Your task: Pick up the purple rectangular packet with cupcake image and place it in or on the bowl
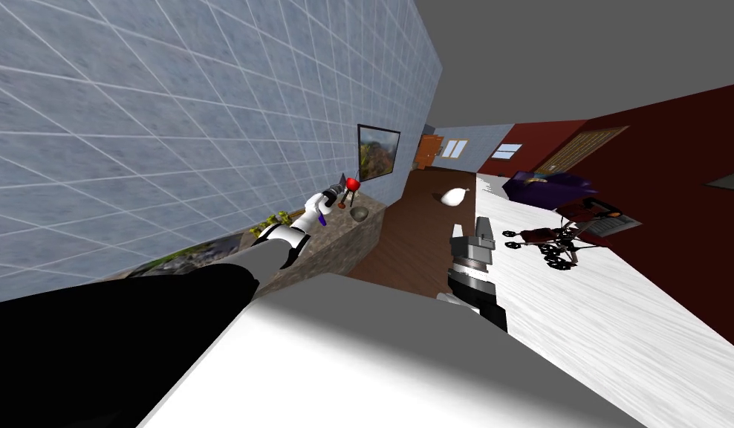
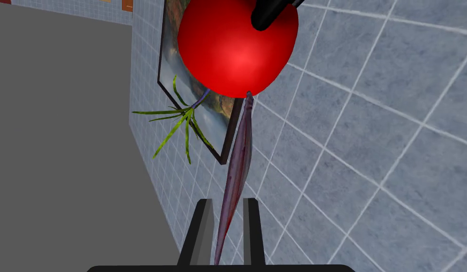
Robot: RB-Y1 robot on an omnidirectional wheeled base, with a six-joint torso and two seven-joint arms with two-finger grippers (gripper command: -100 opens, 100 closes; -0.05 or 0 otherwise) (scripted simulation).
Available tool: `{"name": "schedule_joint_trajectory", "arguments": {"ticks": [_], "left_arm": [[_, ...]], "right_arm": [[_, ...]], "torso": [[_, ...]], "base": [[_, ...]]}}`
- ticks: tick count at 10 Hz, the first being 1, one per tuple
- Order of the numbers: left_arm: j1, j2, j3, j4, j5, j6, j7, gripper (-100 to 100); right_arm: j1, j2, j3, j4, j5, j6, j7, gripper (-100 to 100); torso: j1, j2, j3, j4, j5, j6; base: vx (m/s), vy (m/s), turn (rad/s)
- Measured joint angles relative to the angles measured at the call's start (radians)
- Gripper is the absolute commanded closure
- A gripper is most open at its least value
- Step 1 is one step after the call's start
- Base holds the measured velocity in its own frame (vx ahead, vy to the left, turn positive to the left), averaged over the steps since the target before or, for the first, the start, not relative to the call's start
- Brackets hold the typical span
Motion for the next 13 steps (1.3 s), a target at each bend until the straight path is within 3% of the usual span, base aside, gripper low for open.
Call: {"name": "schedule_joint_trajectory", "arguments": {"ticks": [4, 5, 8, 13], "left_arm": [[0.009, 0.025, -0.028, 0.021, -0.021, -0.109, -0.008, 100], [0.021, 0.036, -0.044, 0.005, -0.023, -0.13, 0.0, 100], [0.031, 0.044, -0.054, 0.015, -0.037, -0.202, -0.009, 100], [0.041, 0.062, -0.072, 0.051, -0.054, -0.372, -0.031, 100]], "right_arm": [[0.0, 0.0, 0.0, 0.0, 0.0, 0.0, 0.0, 0], [0.0, 0.0, 0.0, 0.0, 0.0, 0.0, 0.0, 0], [0.0, 0.0, 0.0, 0.0, 0.0, 0.0, 0.0, 0], [0.0, 0.0, 0.0, 0.0, 0.0, 0.0, 0.0, 0]], "torso": [[0.001, 0.0, 0.0, 0.0, 0.001, 0.002], [0.001, 0.001, 0.0, 0.0, 0.001, 0.001], [0.001, 0.001, 0.0, 0.0, 0.001, 0.002], [0.001, 0.001, 0.001, 0.0, 0.001, 0.002]], "base": [[-0.015, 0.022, -0.047], [-0.01, 0.013, 0.001], [-0.014, 0.016, -0.036], [-0.019, 0.018, -0.045]]}}
